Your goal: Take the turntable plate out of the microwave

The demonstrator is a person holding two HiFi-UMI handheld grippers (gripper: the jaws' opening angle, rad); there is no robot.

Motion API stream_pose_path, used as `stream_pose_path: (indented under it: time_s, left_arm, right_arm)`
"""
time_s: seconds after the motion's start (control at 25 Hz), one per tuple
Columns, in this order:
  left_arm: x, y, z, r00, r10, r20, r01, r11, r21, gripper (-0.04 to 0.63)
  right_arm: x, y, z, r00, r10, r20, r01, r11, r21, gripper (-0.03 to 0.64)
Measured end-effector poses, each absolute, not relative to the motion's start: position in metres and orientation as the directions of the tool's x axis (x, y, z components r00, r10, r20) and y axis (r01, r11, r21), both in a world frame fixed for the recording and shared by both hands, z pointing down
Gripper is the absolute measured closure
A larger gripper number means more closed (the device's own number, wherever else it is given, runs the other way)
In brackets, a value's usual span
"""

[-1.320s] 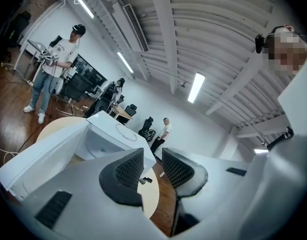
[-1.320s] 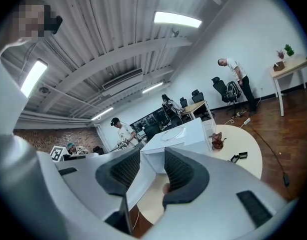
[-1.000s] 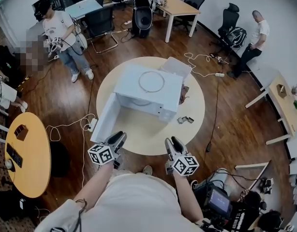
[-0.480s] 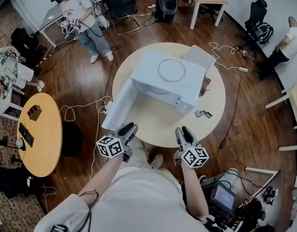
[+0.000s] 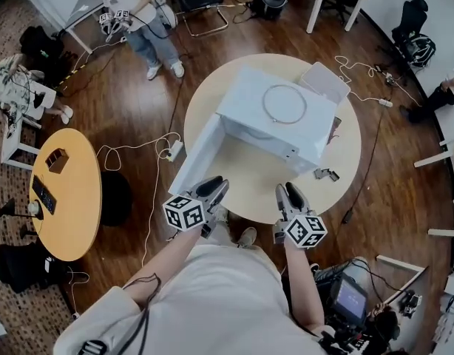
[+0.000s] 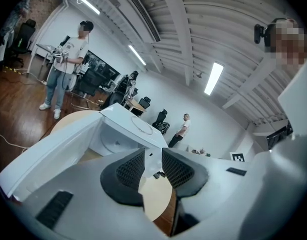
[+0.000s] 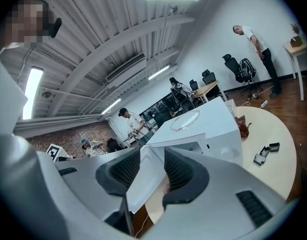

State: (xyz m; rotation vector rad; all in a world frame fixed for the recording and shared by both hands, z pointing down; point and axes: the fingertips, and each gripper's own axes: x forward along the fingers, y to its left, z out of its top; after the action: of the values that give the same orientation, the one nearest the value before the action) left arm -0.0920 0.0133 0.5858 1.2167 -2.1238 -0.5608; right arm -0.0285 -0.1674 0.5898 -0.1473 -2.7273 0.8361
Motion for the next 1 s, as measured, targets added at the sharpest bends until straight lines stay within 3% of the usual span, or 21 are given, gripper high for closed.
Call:
stream_pose_path:
  time_s: [1.0]
  left_arm:
    - [-0.201,-0.02,0.619,-0.156,-0.95,0.27,-0.633,0.306,0.711,0.492]
  right_arm:
    - [-0.12,-0.147,0.599,-0.932,-0.025,0.361,-0.2,0.866,-0.458,0.462]
